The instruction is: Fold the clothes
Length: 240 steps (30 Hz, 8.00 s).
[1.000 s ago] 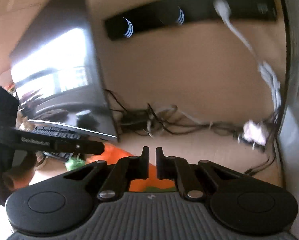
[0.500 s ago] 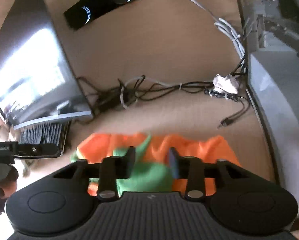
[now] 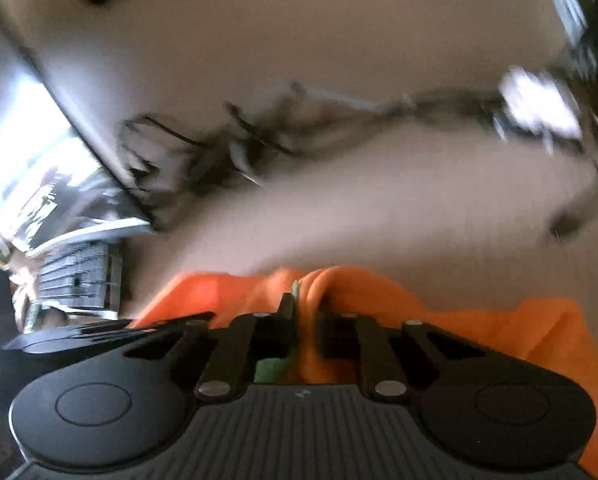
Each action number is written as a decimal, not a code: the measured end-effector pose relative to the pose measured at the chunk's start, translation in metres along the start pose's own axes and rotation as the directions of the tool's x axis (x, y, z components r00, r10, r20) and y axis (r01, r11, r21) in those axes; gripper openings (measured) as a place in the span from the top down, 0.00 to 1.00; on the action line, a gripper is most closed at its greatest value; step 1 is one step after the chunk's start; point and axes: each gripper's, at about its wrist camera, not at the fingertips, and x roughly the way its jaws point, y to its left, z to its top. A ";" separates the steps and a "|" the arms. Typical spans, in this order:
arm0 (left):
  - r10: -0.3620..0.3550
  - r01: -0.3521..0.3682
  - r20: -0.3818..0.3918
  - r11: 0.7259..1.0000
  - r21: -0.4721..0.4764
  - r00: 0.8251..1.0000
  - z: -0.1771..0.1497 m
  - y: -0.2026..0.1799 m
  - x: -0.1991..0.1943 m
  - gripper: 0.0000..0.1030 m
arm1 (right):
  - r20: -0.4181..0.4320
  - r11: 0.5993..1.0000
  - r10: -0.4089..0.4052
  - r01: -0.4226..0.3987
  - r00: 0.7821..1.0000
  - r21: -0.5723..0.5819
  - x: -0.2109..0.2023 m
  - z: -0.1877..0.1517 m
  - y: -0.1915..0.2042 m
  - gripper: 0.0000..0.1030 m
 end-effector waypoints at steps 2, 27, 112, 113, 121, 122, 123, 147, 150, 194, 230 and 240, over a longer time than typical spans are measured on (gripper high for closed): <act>-0.070 0.068 0.074 0.997 0.023 0.995 0.004 -0.006 -0.034 0.85 | 0.053 0.998 0.021 -0.017 0.998 -0.065 -0.028 0.003 0.015 0.91; -0.306 0.305 -0.003 0.945 0.117 0.952 -0.067 0.018 -0.112 0.42 | 0.137 0.949 -0.247 0.268 0.959 -0.168 -0.176 -0.131 0.035 0.53; 0.399 -0.508 0.323 0.746 0.430 0.858 -0.155 -0.033 -0.118 0.04 | 0.378 0.602 -0.621 0.727 0.686 -0.330 -0.156 -0.202 0.017 0.53; 0.428 -0.535 0.331 0.746 0.397 0.841 -0.149 -0.018 -0.126 0.04 | 0.378 0.604 -0.630 0.734 0.679 -0.312 -0.160 -0.201 0.014 0.53; 0.241 -0.300 0.235 0.916 0.265 0.942 -0.136 0.005 -0.168 0.04 | 0.343 0.614 -0.605 0.695 0.718 -0.373 -0.153 -0.206 0.021 0.53; 0.192 -0.252 0.213 0.919 0.303 0.958 -0.143 -0.010 -0.161 0.04 | 0.331 0.612 -0.604 0.688 0.725 -0.389 -0.146 -0.204 0.019 0.53; 0.144 -0.202 0.189 0.919 0.340 0.972 -0.149 -0.025 -0.154 0.04 | 0.320 0.610 -0.604 0.681 0.730 -0.404 -0.140 -0.204 0.018 0.53; 0.341 -0.403 0.241 0.869 0.288 0.909 -0.133 0.020 -0.137 0.04 | 0.399 0.525 -0.598 0.716 0.695 -0.460 -0.160 -0.216 0.033 0.73; 0.179 -0.231 0.180 0.914 0.334 0.967 -0.148 -0.006 -0.144 0.04 | 0.357 0.512 -0.610 0.695 0.708 -0.505 -0.137 -0.214 0.023 0.67; 0.199 -0.196 0.042 0.866 0.460 0.979 -0.177 0.020 -0.172 0.01 | 0.108 0.804 -0.245 0.264 0.964 -0.533 -0.207 -0.239 0.048 0.45; 0.137 -0.160 0.098 0.942 0.296 0.986 -0.104 0.053 -0.155 0.01 | 0.203 0.864 -0.229 0.294 0.952 -0.409 -0.087 -0.196 0.188 0.24; 0.246 -0.251 0.054 0.960 0.124 0.968 -0.117 0.131 -0.172 0.01 | 0.197 0.651 -0.322 0.367 0.926 -0.664 0.013 -0.224 0.246 0.17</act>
